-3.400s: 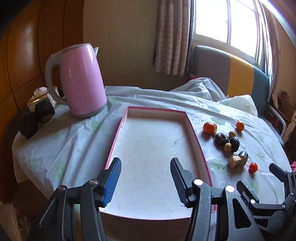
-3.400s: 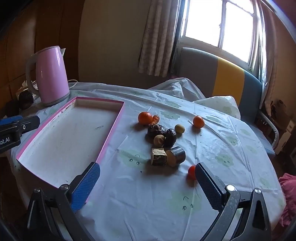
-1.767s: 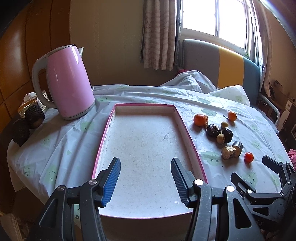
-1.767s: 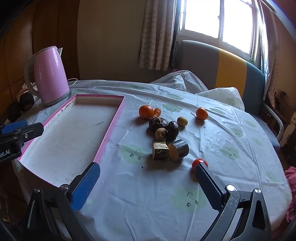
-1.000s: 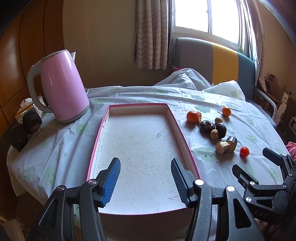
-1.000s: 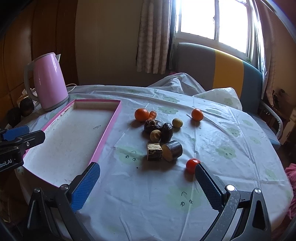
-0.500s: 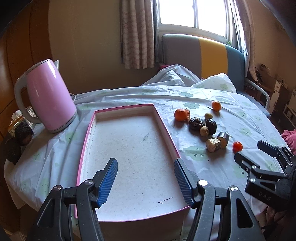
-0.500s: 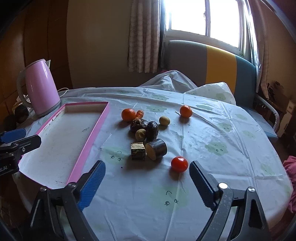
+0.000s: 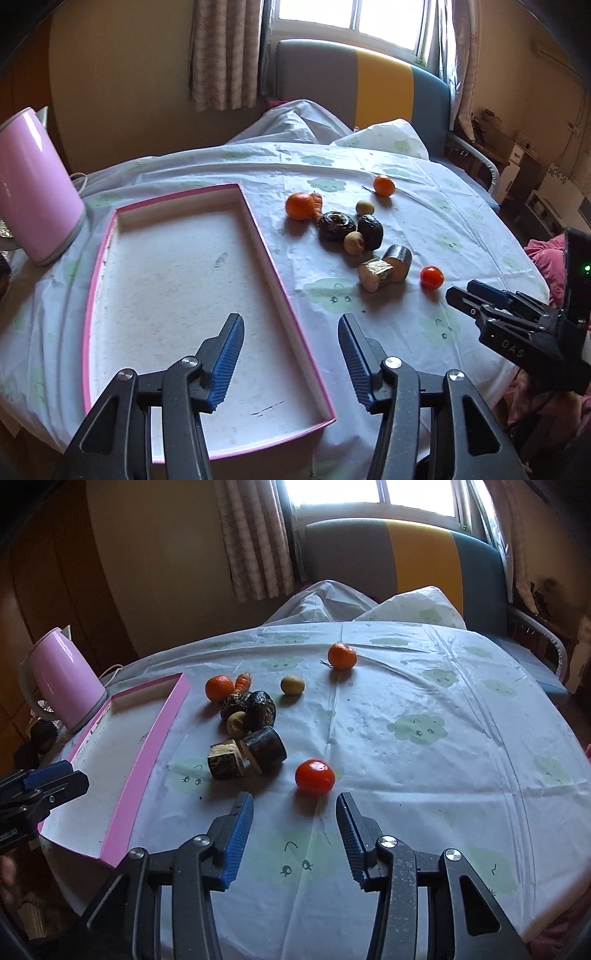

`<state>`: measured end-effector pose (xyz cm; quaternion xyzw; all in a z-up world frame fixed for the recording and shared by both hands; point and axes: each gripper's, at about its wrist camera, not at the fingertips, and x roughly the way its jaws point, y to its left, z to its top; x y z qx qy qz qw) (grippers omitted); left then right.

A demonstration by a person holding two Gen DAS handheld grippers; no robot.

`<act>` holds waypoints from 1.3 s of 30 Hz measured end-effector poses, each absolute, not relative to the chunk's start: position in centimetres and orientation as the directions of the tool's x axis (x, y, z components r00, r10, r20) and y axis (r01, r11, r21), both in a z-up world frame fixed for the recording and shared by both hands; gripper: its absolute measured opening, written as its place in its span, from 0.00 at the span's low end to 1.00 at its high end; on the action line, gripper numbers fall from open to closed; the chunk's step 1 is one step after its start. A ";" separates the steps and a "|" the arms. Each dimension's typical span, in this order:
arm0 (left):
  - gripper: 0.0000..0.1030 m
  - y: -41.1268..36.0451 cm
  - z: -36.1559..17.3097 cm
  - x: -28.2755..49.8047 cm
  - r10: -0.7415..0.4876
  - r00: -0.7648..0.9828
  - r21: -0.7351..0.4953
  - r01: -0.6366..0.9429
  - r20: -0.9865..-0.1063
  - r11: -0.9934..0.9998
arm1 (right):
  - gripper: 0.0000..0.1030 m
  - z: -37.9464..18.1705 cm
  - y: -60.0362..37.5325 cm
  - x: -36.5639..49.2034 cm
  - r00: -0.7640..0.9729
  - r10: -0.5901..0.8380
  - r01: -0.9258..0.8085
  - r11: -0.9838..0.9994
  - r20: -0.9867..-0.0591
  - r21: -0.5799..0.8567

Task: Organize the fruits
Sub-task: 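Grasp the gold cube with the left tool while the right tool grasps the red cherry tomato, then set the gold cube in the pink tray with the left tool while the right tool releases the tomato there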

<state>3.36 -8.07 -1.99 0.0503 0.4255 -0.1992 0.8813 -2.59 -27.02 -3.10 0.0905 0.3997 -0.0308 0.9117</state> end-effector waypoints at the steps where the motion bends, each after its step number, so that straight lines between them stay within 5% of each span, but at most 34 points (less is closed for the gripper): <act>1: 0.52 -8.4 -2.1 3.5 -0.314 0.551 -0.084 0.401 -0.773 0.912 | 0.46 -3.3 -27.3 -2.4 0.673 0.028 0.128 0.980 -0.739 0.154; 8: 0.46 -10.8 -2.7 4.7 -0.341 0.498 -0.101 0.447 -0.797 0.889 | 0.45 -4.5 -27.4 -0.1 0.667 -0.007 0.118 0.988 -0.745 0.096; 13: 0.42 -12.9 -3.6 6.0 -0.366 0.446 -0.135 0.469 -0.817 0.873 | 0.29 -5.6 -27.5 1.4 0.667 0.000 0.092 0.992 -0.745 0.083; 31: 0.42 -19.2 -7.3 9.5 -0.359 0.366 -0.141 0.505 -0.858 0.852 | 0.29 -6.7 -28.5 1.0 0.698 0.060 0.074 0.985 -0.714 0.155; 33: 0.34 -19.2 -7.8 9.8 -0.365 0.355 -0.156 0.500 -0.860 0.852 | 0.29 -6.7 -28.5 1.0 0.695 0.060 0.068 0.987 -0.716 0.149; 39: 0.33 -18.2 -7.6 9.2 -0.398 0.364 -0.188 0.493 -0.842 0.849 | 0.28 -6.7 -28.3 1.0 0.687 0.049 0.073 0.988 -0.725 0.136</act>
